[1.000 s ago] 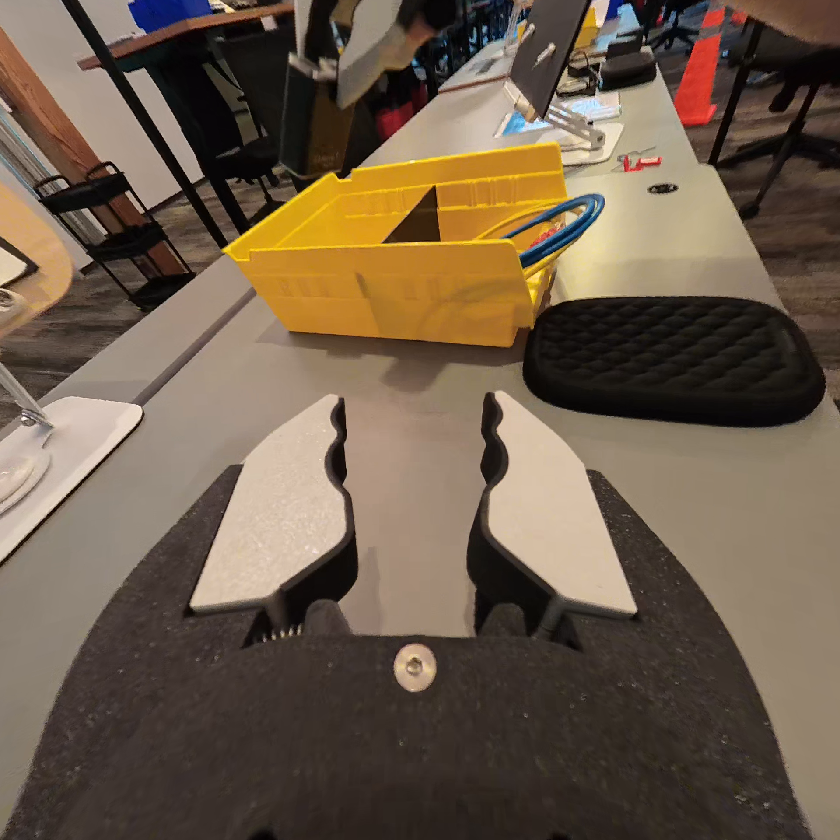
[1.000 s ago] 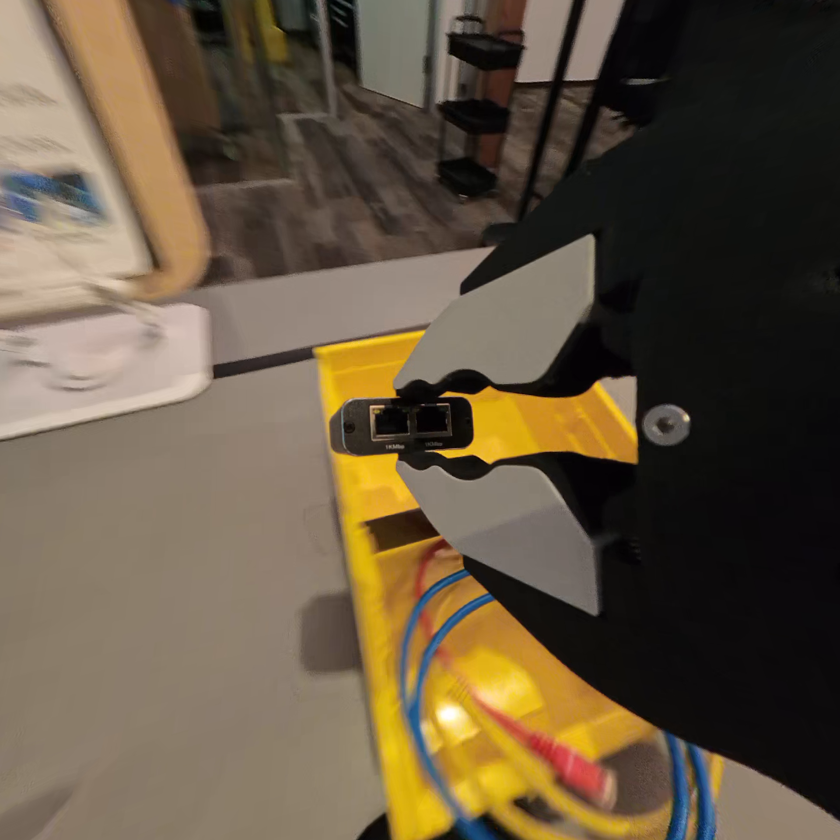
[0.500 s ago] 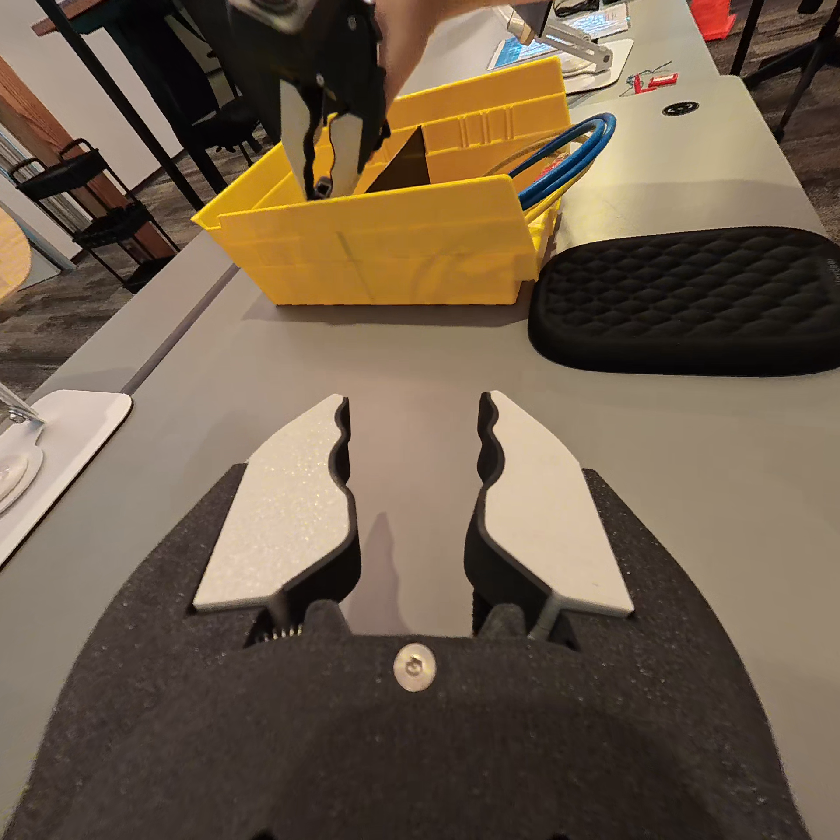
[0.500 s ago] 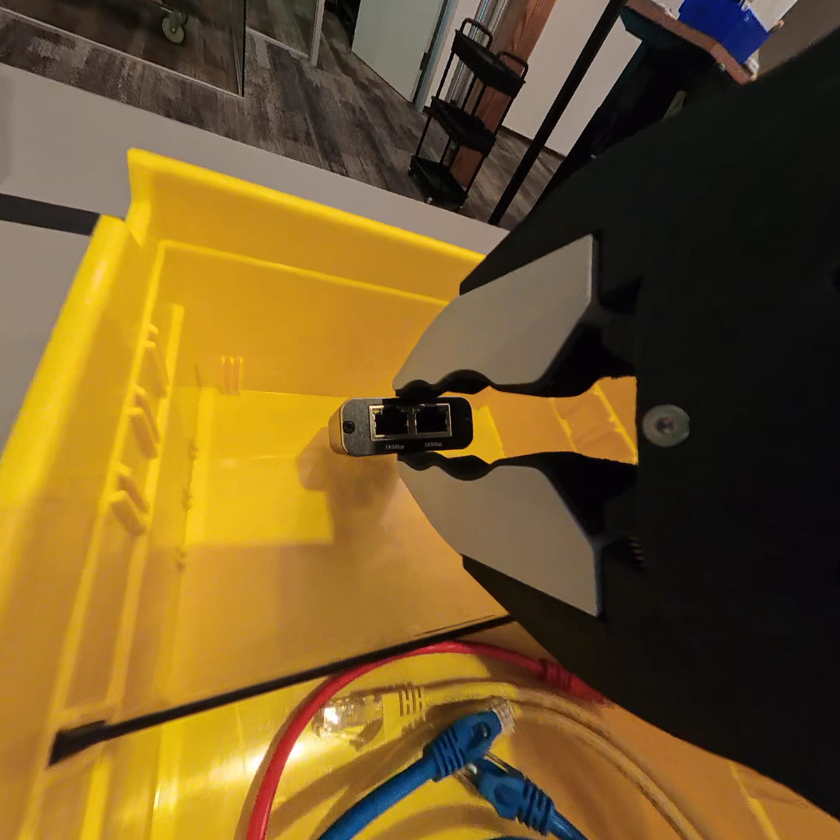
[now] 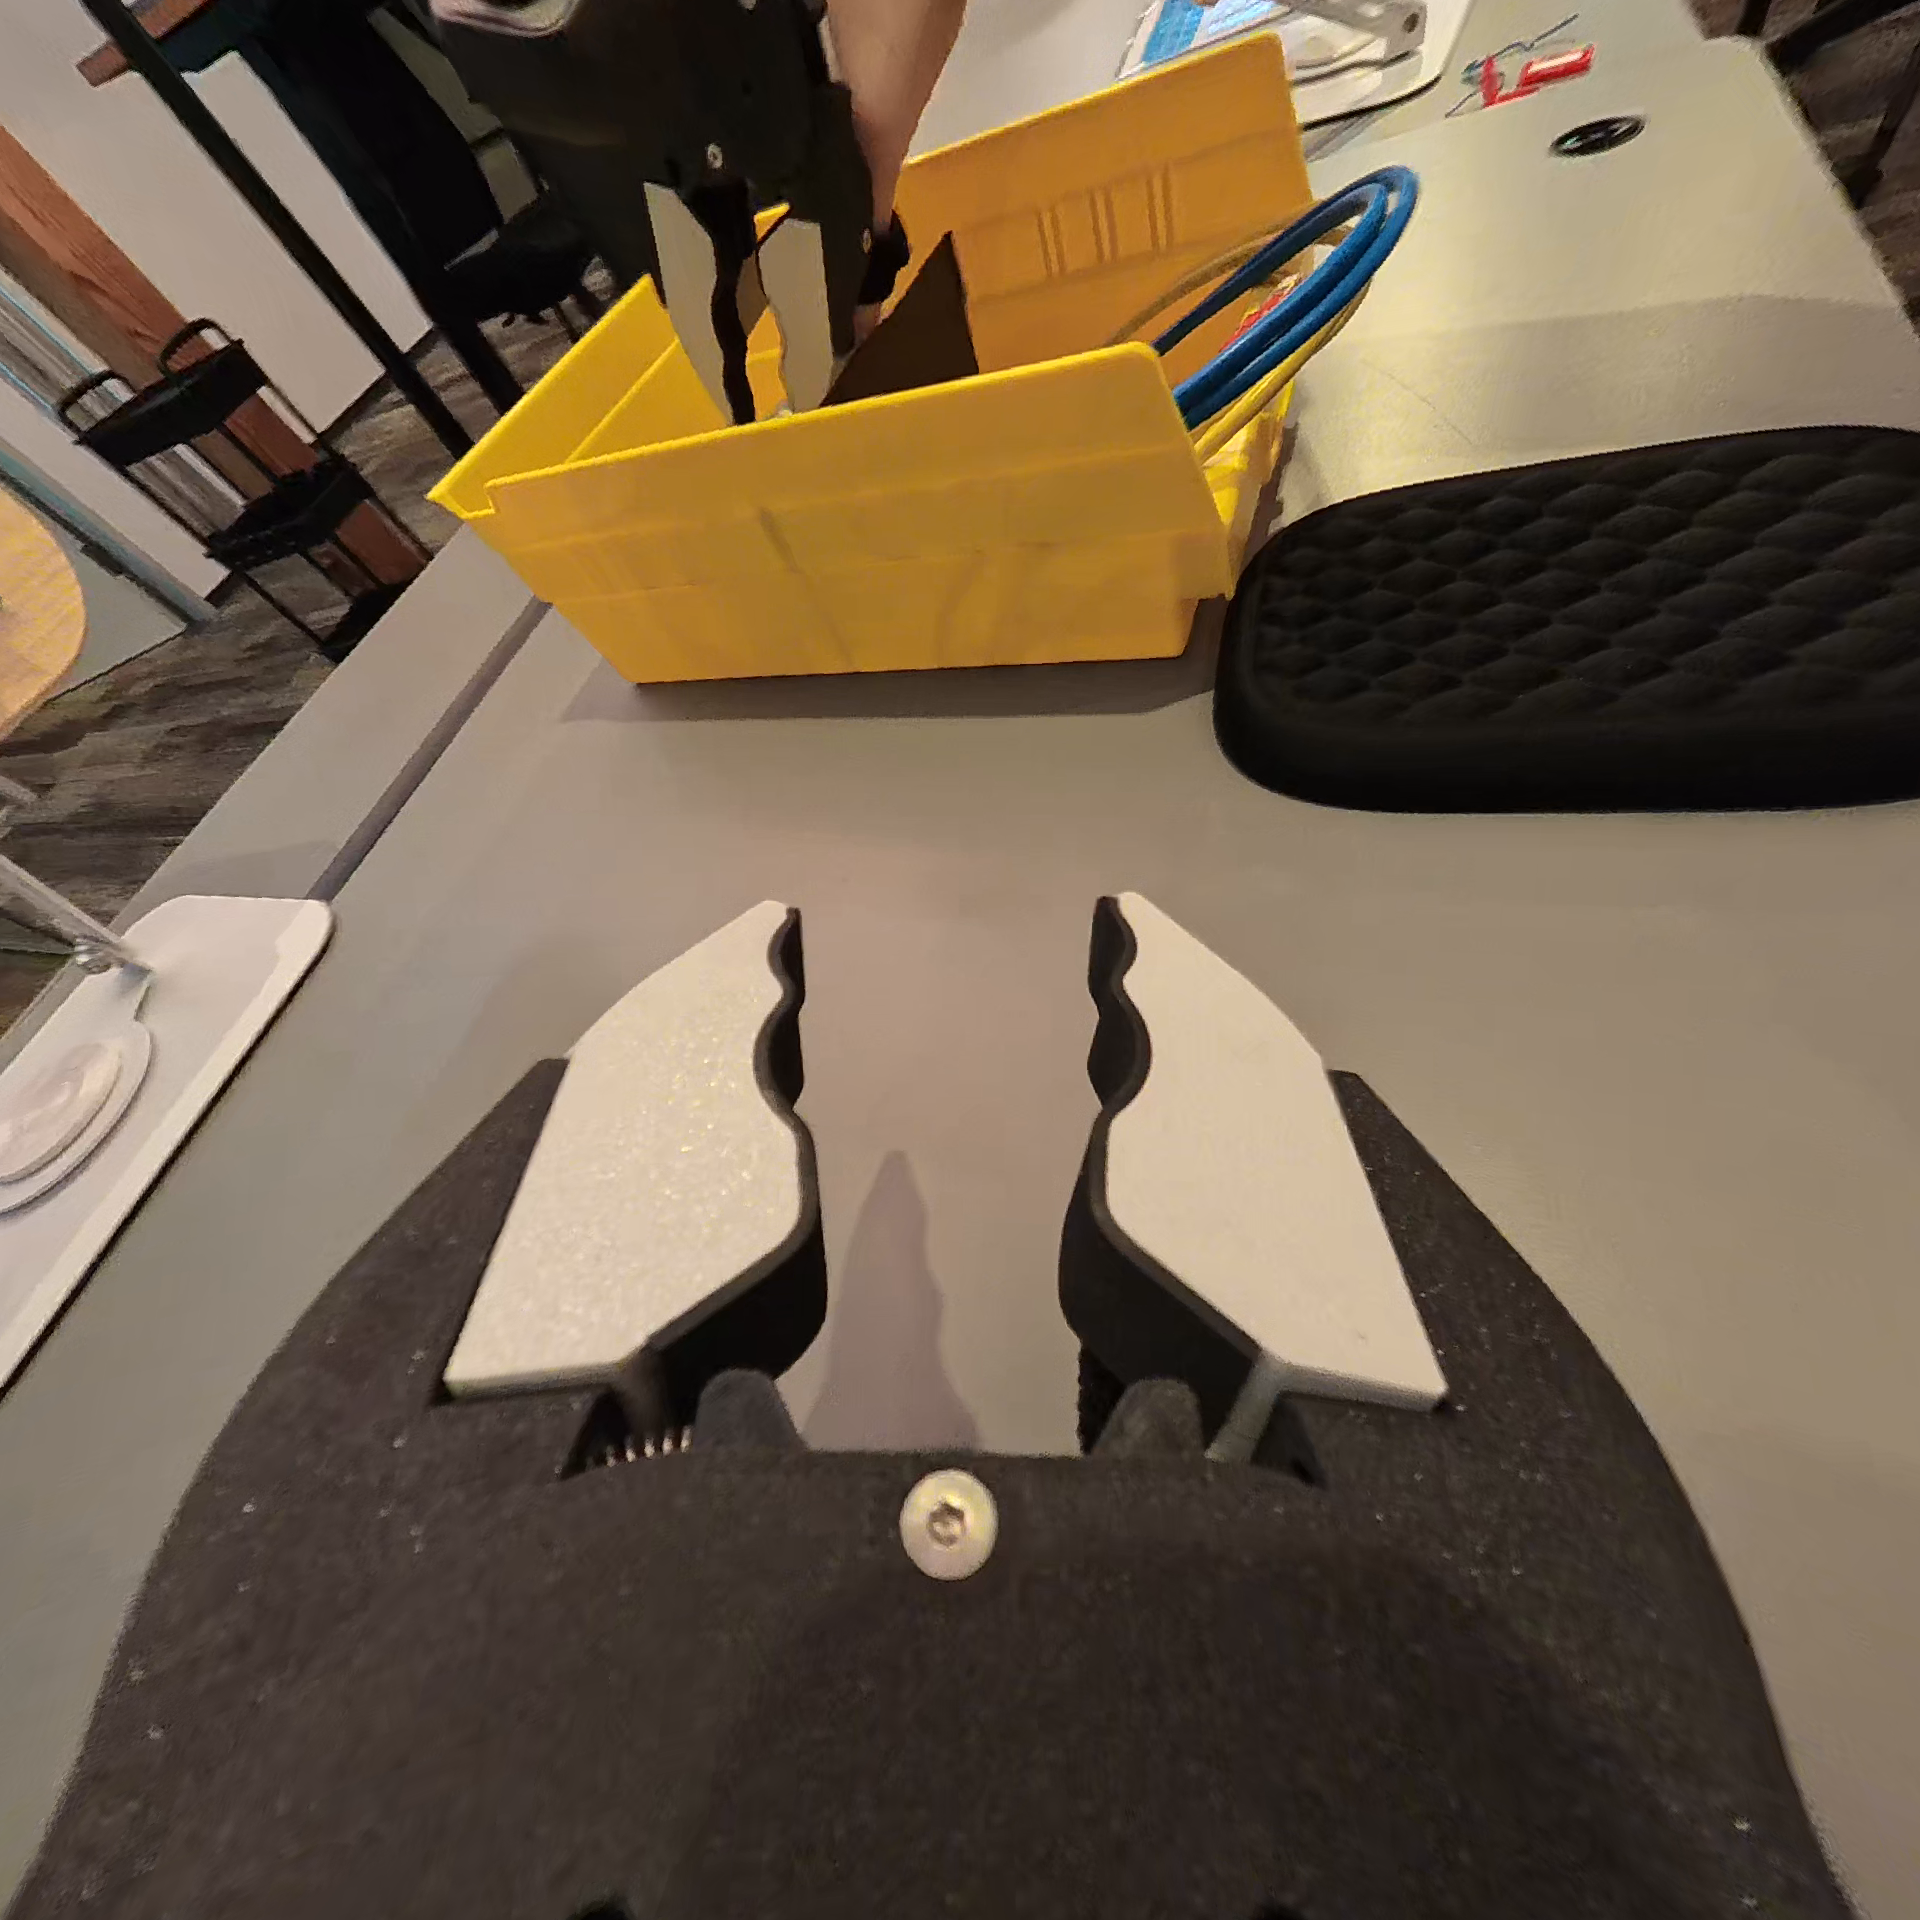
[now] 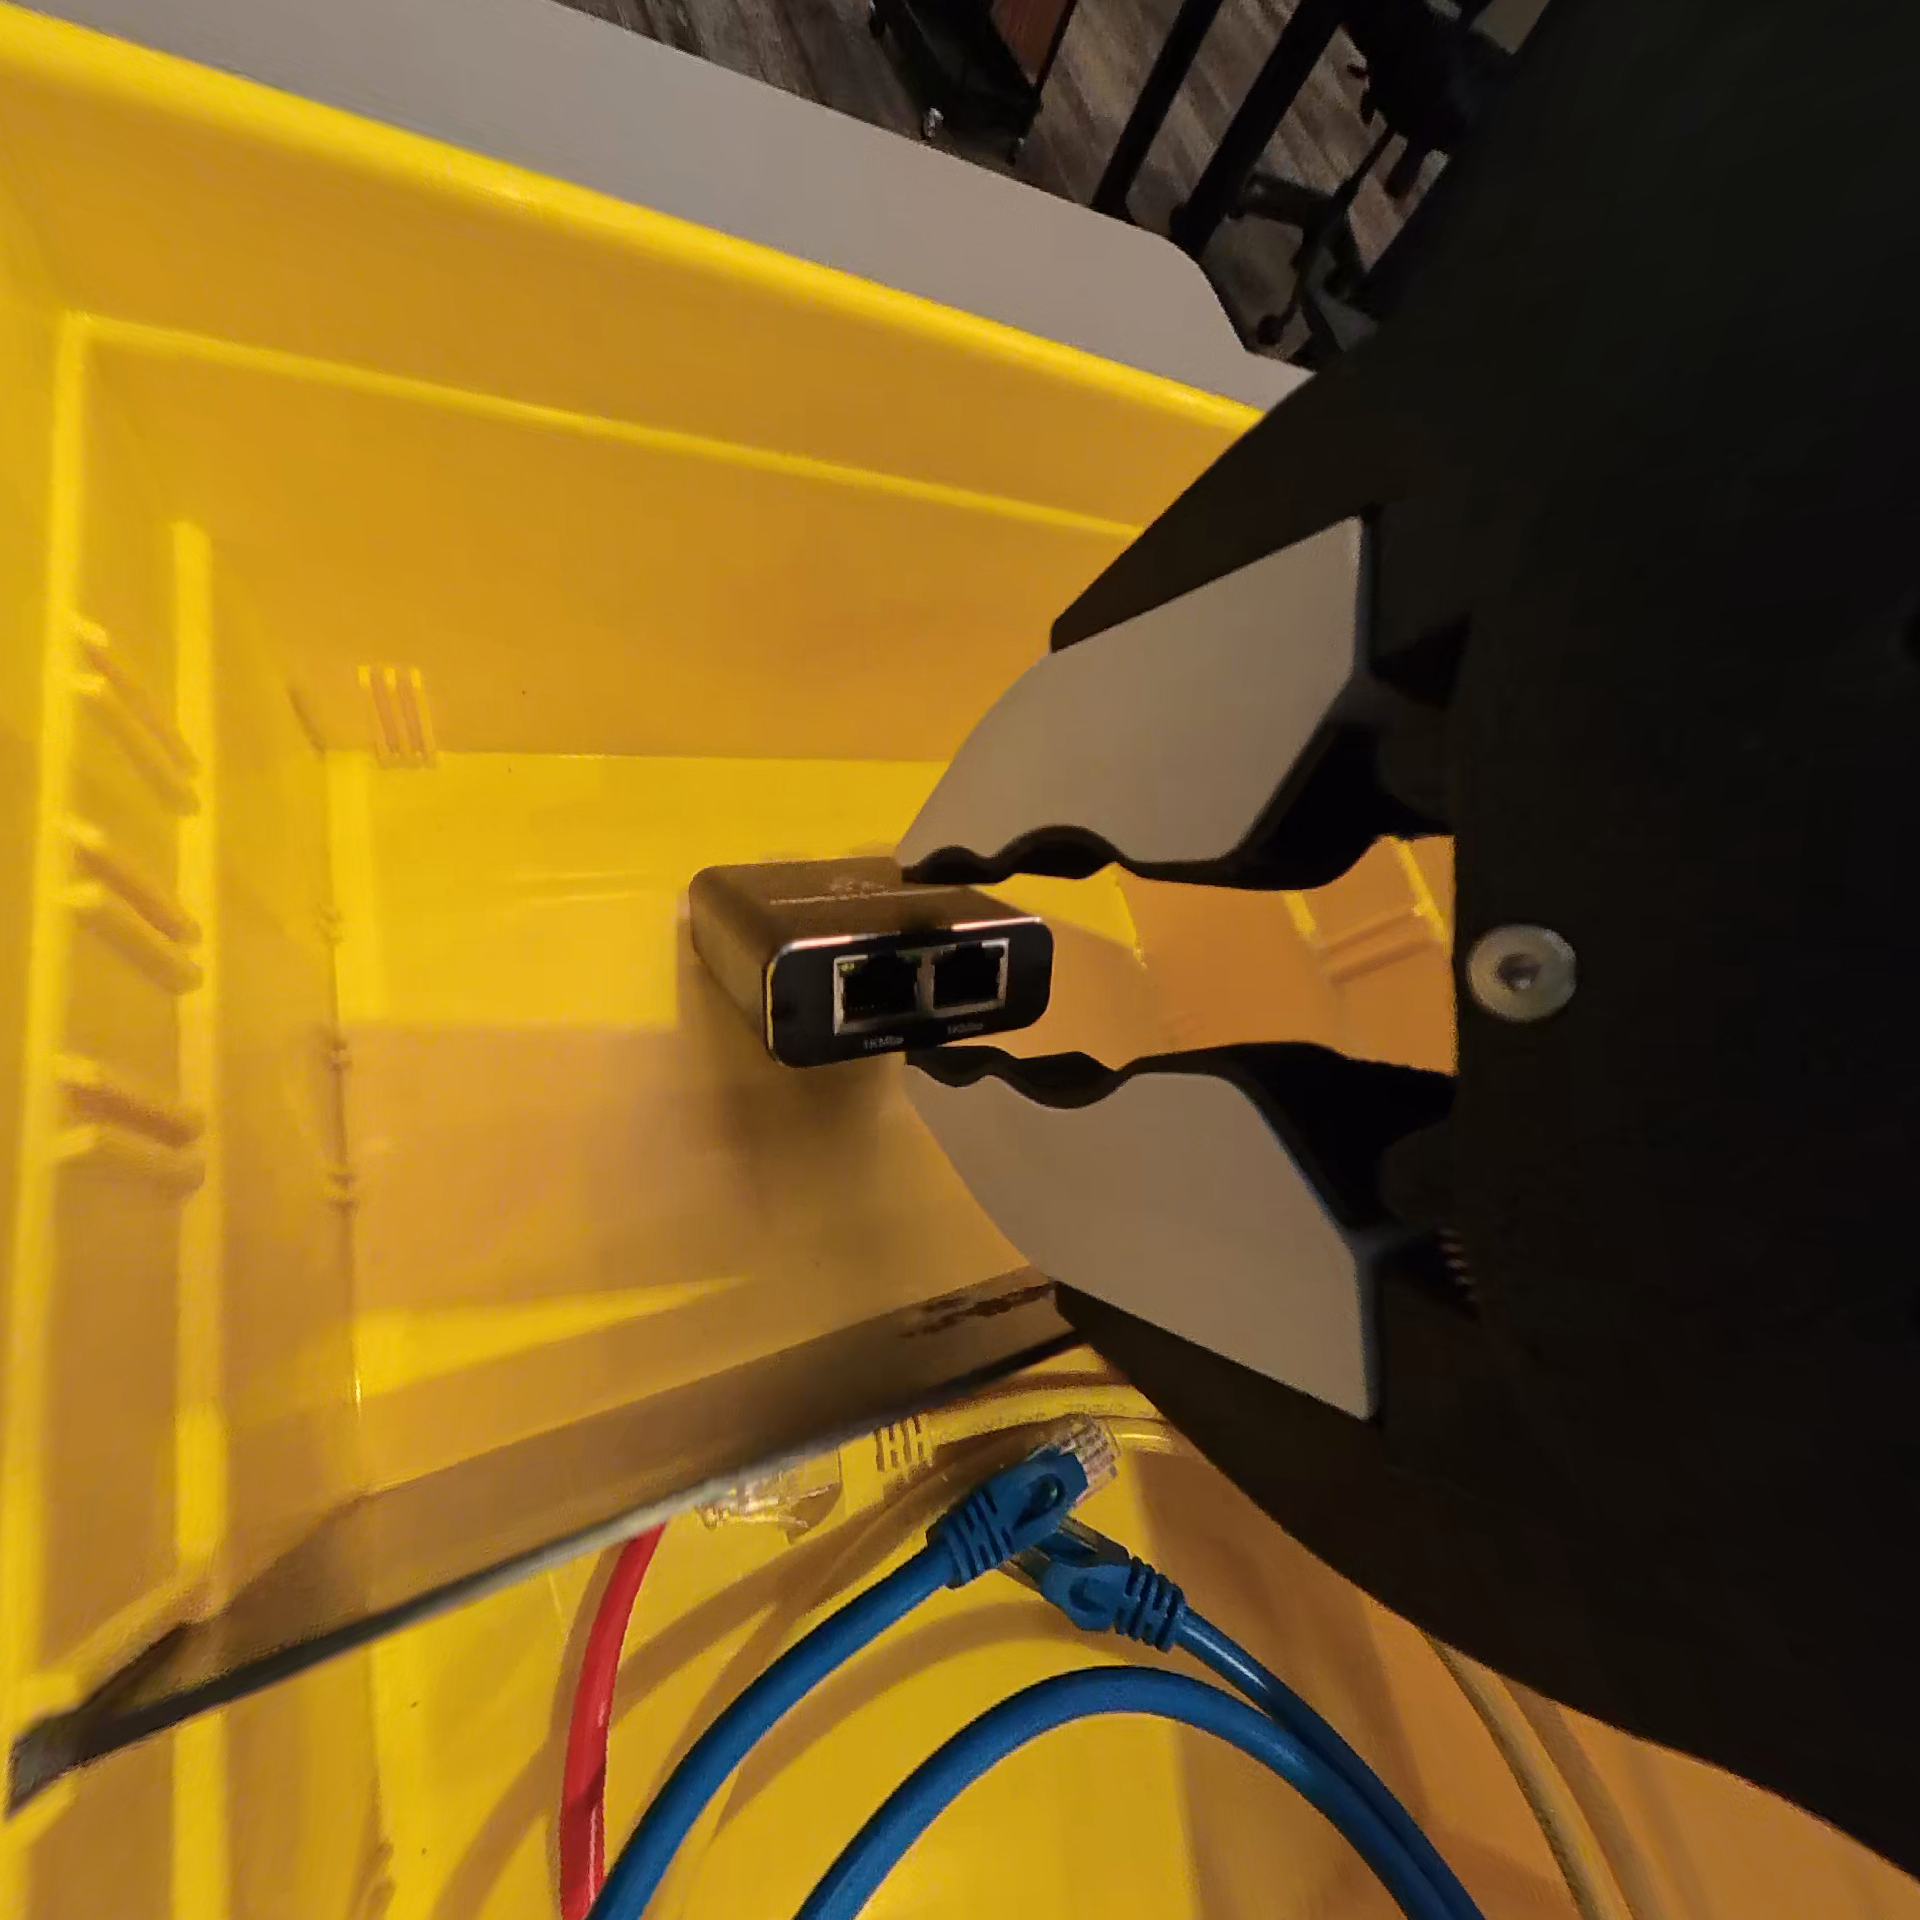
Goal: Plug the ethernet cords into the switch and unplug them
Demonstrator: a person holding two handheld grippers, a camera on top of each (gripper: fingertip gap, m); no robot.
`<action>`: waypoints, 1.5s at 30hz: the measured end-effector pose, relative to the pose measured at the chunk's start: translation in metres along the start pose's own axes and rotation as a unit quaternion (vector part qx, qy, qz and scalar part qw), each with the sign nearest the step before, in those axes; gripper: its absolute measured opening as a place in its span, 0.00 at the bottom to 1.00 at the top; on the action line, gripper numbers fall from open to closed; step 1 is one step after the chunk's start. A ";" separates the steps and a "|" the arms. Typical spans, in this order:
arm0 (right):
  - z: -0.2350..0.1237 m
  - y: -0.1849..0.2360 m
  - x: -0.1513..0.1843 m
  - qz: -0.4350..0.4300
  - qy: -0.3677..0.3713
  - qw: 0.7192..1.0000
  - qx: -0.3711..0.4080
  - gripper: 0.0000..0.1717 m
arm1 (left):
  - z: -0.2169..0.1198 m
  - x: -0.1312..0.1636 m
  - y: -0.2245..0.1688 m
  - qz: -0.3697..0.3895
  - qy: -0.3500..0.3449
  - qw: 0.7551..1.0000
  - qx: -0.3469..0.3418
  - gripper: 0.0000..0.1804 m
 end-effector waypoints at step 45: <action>-0.055 0.058 0.098 0.670 0.012 0.741 0.031 0.06 | -0.325 0.057 0.172 -0.462 0.350 0.701 -0.416 0.23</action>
Point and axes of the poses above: each gripper's, where its closed fingertips meet, z out along the fingers, x out of its underside, y = z × x across the jaws, the point moved 10 cm from there along -z, back along the fingers, and after that the axes turned 14 degrees about -y, right-handed, at the moved point
